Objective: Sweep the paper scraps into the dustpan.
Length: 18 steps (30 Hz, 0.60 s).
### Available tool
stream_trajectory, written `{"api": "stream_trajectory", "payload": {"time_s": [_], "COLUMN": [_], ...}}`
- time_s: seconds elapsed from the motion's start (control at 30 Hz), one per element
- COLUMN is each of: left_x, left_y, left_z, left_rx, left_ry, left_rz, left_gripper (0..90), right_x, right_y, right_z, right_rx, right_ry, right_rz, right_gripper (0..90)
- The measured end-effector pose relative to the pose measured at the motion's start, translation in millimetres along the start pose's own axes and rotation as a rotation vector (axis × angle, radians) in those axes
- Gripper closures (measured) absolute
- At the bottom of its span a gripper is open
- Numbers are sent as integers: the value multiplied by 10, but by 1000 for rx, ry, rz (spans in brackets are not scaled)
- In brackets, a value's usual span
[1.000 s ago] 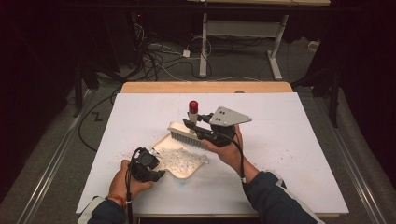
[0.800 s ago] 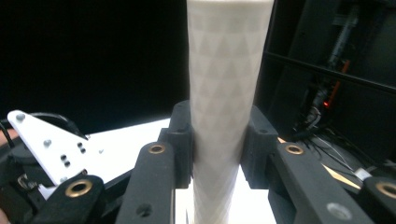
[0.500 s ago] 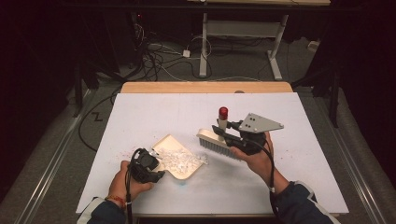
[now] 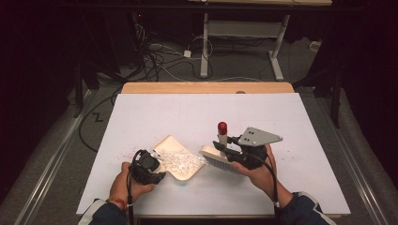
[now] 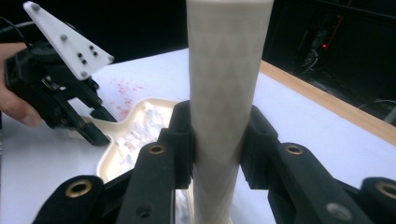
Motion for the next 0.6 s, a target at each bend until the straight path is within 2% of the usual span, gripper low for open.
{"api": "stream_trajectory", "payload": {"time_s": [0.13,0.27,0.37,0.5,0.6], "left_x": [-11,-15,-11,-10,-4], "left_y": [-3,-3,-5,-3,-9], "left_z": [3,10,13,24,29], "left_rx": [0,-4,-5,-15,-8], "left_ry": [2,2,3,-4,4], "left_rz": [-3,1,3,7,9], "left_gripper": [637,637,637,637,637], "right_x": [85,120,177,222,214], "right_y": [192,274,332,335,264], "right_z": [-75,-140,-191,-190,-198], "right_rx": [-25,-42,-36,-19,-26], "right_ry": [0,3,-21,-40,-42], "right_rz": [-7,-23,-37,-64,-55], "right_gripper": [703,703,703,703,703]}}
Point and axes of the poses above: each handheld gripper's, and its own axes: y roughly forward along the jaws, z roughly out of its underside, x roughly to its left, the point moved 2 cm from there along y, roughly forward along the jaws, and after that the axes turned 2 degrees about y, right-handed, at the moved point
